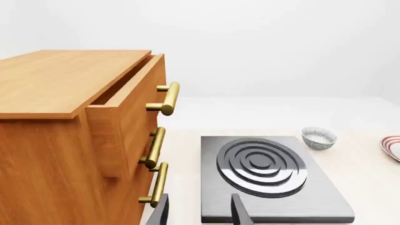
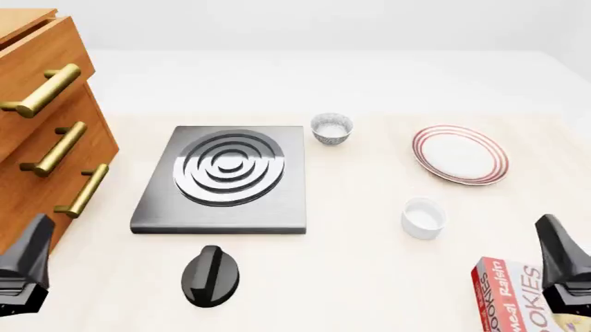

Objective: Pick the akita bowl next to the cookies box and place it on the plate.

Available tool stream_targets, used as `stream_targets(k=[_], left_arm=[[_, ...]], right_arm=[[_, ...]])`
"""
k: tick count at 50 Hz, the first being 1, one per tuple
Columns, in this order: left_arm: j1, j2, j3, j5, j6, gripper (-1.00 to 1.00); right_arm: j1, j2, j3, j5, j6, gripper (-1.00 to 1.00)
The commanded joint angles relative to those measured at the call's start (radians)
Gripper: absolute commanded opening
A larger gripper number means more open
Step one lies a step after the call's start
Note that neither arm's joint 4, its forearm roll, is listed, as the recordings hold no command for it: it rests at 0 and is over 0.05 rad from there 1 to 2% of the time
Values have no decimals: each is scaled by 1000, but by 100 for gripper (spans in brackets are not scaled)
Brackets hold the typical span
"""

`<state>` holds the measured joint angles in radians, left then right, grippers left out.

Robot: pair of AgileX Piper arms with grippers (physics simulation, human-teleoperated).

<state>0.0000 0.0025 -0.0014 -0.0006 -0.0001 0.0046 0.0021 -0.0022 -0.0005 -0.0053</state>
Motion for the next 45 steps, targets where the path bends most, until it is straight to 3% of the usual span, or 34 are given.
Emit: stream_targets(k=[1,9,18,21,36,45], left_arm=[[0,5,-3,-1,0,100],[0,5,-3,-1,0,100],[0,5,-3,-1,0,100],[0,5,-3,-1,0,100],[0,5,-3,-1,0,100],[0,5,-3,-1,0,100]], right_arm=[[42,8,-5,0,-38,100],[38,30,-6,-12,-6,100],[13,74,-26,-17,-10,100],[1,160,-36,-42,-10,100],[-71,123,-227,269,-40,100],[-121,221,-285,328,-25,100]])
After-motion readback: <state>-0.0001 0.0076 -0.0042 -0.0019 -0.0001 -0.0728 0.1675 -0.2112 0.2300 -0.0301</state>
